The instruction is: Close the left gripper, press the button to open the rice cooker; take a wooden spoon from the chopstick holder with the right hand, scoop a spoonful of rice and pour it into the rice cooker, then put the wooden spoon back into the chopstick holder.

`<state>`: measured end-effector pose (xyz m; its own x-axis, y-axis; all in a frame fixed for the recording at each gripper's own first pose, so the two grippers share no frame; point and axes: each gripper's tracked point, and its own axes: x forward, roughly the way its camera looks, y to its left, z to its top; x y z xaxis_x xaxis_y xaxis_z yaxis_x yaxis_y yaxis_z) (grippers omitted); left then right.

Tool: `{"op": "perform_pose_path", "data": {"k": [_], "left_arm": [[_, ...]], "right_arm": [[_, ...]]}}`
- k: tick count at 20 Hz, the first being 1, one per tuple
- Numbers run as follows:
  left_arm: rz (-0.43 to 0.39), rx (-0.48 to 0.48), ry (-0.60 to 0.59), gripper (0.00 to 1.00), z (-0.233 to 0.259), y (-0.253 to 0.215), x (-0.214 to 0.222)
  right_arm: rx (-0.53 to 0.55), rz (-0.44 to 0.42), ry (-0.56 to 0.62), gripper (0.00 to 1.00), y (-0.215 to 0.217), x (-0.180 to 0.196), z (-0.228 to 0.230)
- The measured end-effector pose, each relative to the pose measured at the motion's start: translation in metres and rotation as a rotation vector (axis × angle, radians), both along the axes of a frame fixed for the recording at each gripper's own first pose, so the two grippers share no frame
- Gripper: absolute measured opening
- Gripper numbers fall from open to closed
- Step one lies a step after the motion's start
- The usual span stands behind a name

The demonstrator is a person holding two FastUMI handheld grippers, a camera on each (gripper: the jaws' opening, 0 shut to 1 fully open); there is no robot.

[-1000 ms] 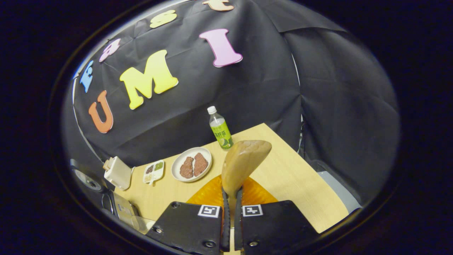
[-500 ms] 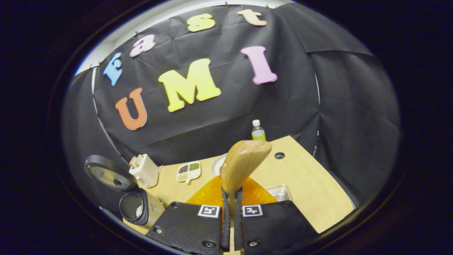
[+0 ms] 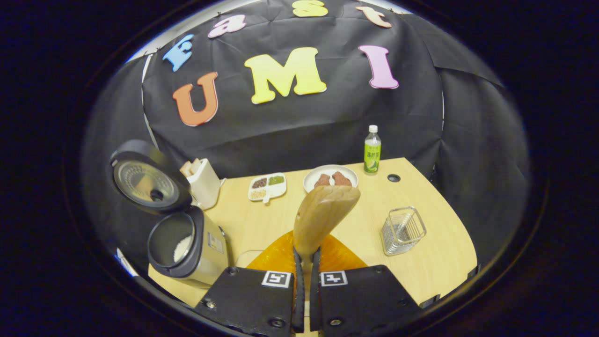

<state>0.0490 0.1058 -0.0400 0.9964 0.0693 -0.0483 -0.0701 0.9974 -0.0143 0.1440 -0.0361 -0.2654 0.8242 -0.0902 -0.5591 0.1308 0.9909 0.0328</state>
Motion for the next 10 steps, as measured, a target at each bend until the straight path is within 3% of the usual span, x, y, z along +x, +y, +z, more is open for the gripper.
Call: {"op": "perform_pose_path", "data": {"k": [4, 7, 10], "left_arm": [[-0.005, -0.001, 0.024, 0.94, -0.004, 0.004, -0.006], [-0.004, -0.01, 0.043, 0.95, -0.006, 0.007, -0.011], [0.009, -0.011, 0.058, 0.95, -0.008, 0.014, -0.017]], "right_arm": [[-0.086, -0.014, 0.049, 0.1, 0.0, 0.0, -0.051], [-0.175, -0.002, 0.046, 0.1, -0.002, 0.002, -0.069], [-0.193, 0.002, 0.036, 0.1, 0.002, 0.004, -0.08]]}}
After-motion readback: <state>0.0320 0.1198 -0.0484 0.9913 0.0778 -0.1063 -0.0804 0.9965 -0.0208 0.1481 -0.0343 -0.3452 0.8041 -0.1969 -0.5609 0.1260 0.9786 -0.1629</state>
